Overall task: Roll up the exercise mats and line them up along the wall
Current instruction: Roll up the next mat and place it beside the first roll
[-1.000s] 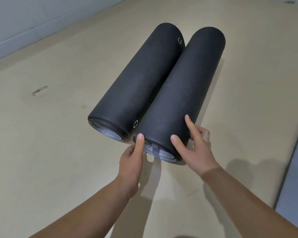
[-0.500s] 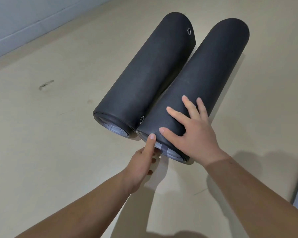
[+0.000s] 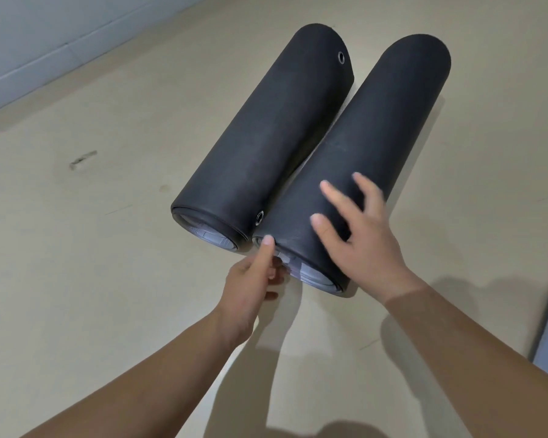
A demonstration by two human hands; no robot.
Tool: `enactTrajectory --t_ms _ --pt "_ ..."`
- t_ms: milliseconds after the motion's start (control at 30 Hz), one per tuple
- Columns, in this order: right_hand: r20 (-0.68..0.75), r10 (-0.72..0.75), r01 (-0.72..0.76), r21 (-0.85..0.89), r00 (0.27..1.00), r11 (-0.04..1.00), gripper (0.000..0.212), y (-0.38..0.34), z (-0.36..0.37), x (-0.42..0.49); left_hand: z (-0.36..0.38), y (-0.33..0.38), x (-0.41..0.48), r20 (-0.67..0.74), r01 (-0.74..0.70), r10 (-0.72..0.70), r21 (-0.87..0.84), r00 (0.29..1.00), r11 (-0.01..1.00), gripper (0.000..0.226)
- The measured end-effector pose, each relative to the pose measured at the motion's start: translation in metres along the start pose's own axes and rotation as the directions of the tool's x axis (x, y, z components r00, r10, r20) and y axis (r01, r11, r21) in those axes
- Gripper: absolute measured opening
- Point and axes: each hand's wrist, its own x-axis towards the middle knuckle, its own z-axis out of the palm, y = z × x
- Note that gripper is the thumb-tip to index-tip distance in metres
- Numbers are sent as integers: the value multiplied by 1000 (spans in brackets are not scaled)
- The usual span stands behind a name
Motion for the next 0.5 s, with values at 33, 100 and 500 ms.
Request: enactTrajectory --t_ms 33,100,500 --pt "-77 56 -49 89 995 995 57 5 -3 -5 0 3 -1 -6 -6 5 -24 1000 1000 59" --pt "-105 225 -198 221 969 955 60 11 -9 -14 1 4 -3 -6 -11 11 -29 1000 1000 64" --pt "293 494 -568 537 819 623 116 12 -31 -20 12 5 -2 -64 -88 89 9 994 996 42"
